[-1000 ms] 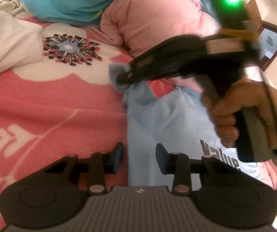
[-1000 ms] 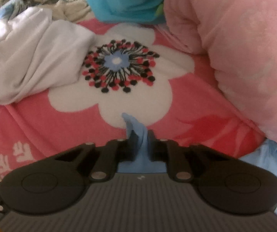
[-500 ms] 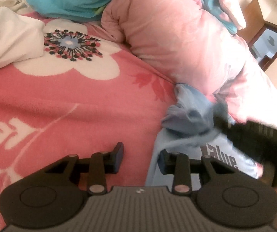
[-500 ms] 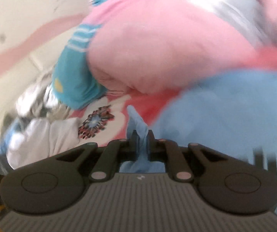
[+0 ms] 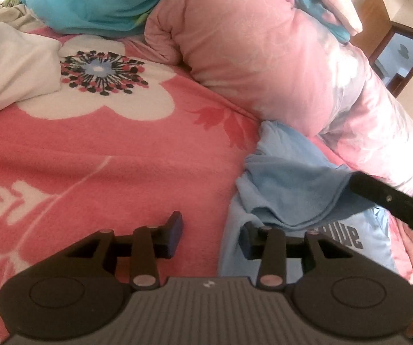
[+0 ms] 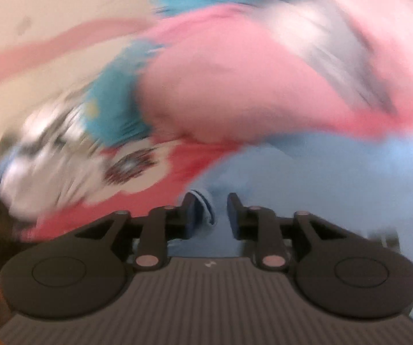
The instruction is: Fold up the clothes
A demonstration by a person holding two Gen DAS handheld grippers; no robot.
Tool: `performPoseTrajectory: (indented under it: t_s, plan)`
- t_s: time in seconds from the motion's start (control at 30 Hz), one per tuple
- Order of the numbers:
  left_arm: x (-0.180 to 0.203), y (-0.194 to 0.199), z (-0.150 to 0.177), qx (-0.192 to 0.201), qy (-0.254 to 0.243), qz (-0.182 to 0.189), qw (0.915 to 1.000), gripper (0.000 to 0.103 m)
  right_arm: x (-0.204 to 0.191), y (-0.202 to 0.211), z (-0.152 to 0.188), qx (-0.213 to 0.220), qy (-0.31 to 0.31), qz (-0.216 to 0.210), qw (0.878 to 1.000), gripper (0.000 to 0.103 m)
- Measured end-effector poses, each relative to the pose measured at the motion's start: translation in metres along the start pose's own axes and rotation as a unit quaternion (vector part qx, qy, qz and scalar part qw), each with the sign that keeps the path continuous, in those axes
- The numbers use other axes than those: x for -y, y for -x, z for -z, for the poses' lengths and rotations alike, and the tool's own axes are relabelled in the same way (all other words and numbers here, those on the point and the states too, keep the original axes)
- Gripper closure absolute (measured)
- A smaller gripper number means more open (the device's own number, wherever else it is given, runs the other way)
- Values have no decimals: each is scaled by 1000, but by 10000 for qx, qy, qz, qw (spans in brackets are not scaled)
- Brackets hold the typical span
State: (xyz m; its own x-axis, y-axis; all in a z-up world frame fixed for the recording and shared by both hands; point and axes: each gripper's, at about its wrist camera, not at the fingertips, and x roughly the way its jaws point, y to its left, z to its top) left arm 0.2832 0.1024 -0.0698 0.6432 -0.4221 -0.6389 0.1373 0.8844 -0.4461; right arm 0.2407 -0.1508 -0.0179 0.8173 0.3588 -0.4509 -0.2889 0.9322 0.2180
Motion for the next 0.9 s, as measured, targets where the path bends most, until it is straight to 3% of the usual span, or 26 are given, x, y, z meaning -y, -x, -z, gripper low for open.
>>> performPoseTrajectory:
  t_s: [0.33, 0.43, 0.53, 0.7, 0.73, 0.8, 0.9]
  plan:
    - [6, 6, 2, -18, -102, 26, 9999, 61, -22, 6, -14, 57, 1237, 267, 9919, 75]
    - [8, 5, 3, 2, -170, -34, 9998, 62, -36, -12, -13, -257, 1631, -18, 9863, 75]
    - [9, 4, 4, 21, -241, -84, 9997, 63, -45, -48, -24, -498, 1637, -161, 9851, 75]
    - [8, 2, 4, -11, -307, -88, 9995, 67, -50, -127, -36, -1494, 1792, 115, 9723, 75]
    - [8, 2, 4, -22, -316, -108, 9994, 70, -47, -138, -34, -1660, 1809, 249, 9691, 77]
    - [6, 2, 3, -40, -290, -99, 9995, 72, -40, -159, -31, -1956, 1799, 494, 9628, 96]
    - [4, 3, 2, -70, -227, -73, 9997, 73, -7, -125, -31, -1393, 623, 229, 9880, 97]
